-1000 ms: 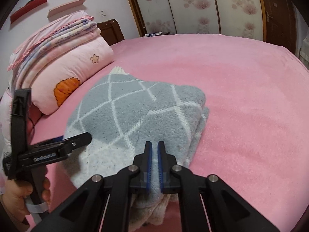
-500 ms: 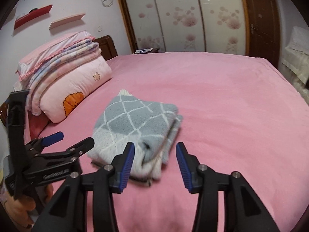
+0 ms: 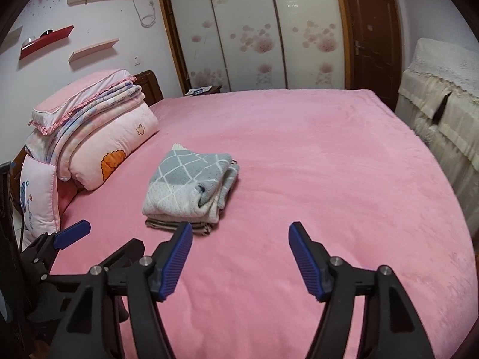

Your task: Fold small clothes

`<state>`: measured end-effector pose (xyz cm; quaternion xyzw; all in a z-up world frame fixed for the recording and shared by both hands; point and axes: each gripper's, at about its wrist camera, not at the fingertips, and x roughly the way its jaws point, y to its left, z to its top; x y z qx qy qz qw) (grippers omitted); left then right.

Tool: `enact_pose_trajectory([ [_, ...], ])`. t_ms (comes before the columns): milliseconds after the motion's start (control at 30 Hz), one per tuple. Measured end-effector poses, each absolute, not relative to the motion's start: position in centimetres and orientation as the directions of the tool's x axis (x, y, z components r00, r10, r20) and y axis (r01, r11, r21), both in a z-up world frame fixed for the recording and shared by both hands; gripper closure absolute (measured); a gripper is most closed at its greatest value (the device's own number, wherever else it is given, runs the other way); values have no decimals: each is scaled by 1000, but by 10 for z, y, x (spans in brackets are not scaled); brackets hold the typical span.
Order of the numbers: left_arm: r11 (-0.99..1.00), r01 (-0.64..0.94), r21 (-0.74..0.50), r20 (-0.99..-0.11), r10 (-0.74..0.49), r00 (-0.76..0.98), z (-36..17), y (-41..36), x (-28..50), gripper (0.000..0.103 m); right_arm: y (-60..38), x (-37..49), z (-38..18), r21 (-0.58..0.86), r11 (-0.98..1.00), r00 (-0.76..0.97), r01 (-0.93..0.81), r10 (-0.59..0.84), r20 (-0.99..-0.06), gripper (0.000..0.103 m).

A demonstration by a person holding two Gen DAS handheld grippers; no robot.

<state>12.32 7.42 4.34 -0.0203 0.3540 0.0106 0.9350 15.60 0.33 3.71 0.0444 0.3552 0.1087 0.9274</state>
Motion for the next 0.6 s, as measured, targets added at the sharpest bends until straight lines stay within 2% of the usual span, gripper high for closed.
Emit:
enact_pose_trajectory([
  [333, 1000, -3, -15, -670, -8, 743, 50, 18, 56, 1, -44, 80, 45, 158, 979, 757, -133, 203, -621, 32],
  [600, 998, -26, -55, -673, -18, 739, 45, -2, 22, 1, -83, 36, 37, 150, 986, 784, -71, 148, -603, 31],
])
